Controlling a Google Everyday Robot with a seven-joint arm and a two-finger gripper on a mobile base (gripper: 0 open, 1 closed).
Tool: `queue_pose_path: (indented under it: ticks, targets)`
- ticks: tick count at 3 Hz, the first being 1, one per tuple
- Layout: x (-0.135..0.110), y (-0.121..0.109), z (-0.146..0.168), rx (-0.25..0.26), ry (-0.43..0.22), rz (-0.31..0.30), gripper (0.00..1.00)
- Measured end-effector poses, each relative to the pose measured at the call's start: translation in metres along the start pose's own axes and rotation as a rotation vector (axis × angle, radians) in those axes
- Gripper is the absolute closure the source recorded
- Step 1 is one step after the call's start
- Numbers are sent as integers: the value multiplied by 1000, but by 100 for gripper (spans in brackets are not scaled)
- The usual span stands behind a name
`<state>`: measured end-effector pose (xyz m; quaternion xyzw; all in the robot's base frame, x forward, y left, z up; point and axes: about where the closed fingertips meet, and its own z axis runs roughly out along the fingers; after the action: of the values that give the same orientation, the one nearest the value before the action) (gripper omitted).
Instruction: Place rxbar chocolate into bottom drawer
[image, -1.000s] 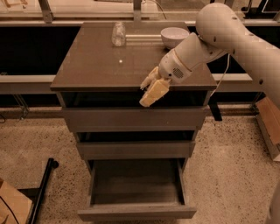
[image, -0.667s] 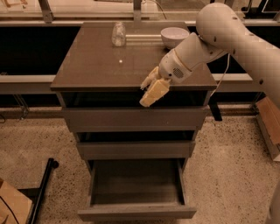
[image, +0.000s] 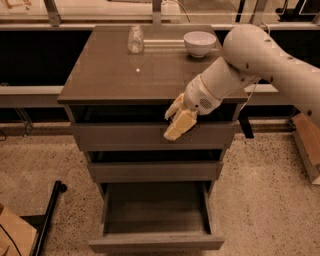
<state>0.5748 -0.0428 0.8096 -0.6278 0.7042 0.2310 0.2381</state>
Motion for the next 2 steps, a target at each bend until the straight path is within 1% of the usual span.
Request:
queue_pose_path:
  ticks: [1,2]
  targets:
    - [34,2,28,35,-3,7,100]
    - [68,-6,50,85,-66,18,100]
